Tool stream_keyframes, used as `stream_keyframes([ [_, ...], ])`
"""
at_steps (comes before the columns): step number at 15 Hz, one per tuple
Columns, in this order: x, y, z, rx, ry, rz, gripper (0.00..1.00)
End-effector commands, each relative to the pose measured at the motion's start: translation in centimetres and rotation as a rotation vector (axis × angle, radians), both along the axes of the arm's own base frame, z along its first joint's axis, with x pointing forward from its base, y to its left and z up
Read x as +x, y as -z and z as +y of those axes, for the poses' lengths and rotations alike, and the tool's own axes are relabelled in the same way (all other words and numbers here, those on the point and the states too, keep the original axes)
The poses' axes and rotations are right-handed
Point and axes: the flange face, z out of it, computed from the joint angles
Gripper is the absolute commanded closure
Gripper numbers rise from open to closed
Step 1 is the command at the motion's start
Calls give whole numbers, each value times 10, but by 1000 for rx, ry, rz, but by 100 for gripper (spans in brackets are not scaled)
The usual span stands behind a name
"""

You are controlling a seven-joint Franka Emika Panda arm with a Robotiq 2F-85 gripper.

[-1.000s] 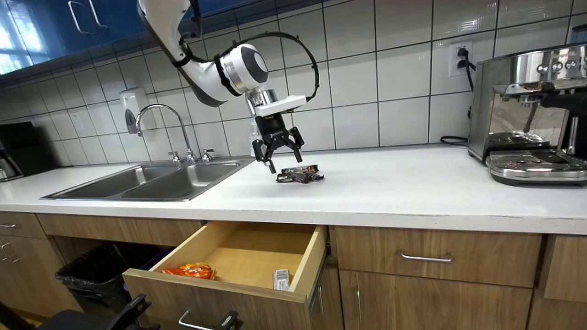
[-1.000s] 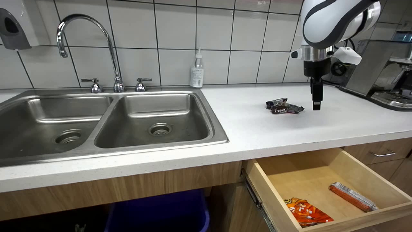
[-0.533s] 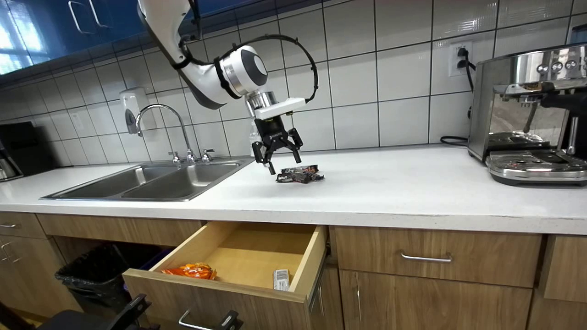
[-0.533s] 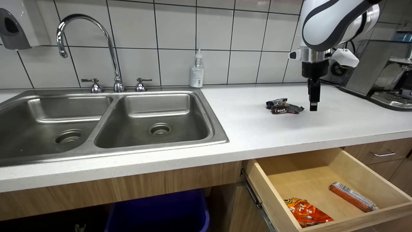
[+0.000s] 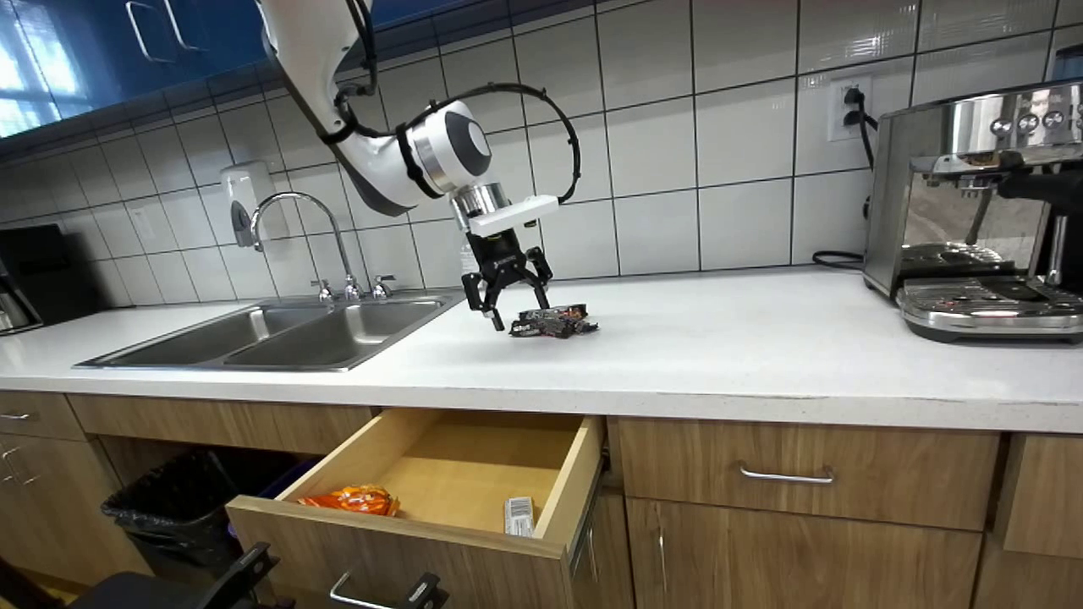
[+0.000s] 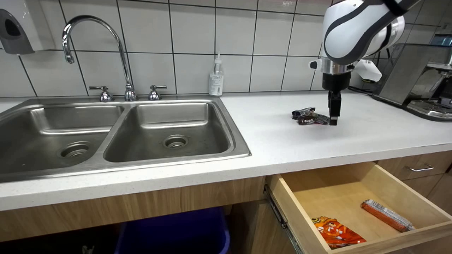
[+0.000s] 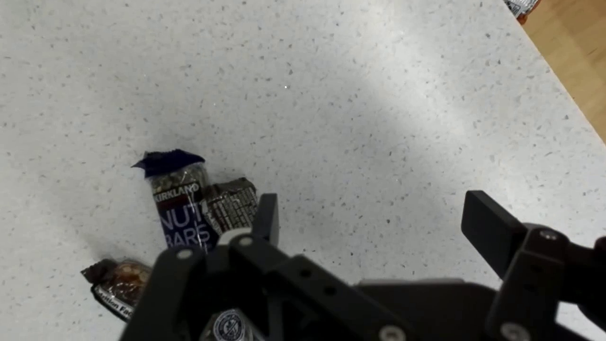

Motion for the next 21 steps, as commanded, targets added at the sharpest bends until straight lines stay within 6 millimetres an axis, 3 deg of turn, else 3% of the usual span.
stream_keyframes([
  [1,18,2,0,21,-20,-6,0],
  [21,78,31,4,75,-66,60,0],
])
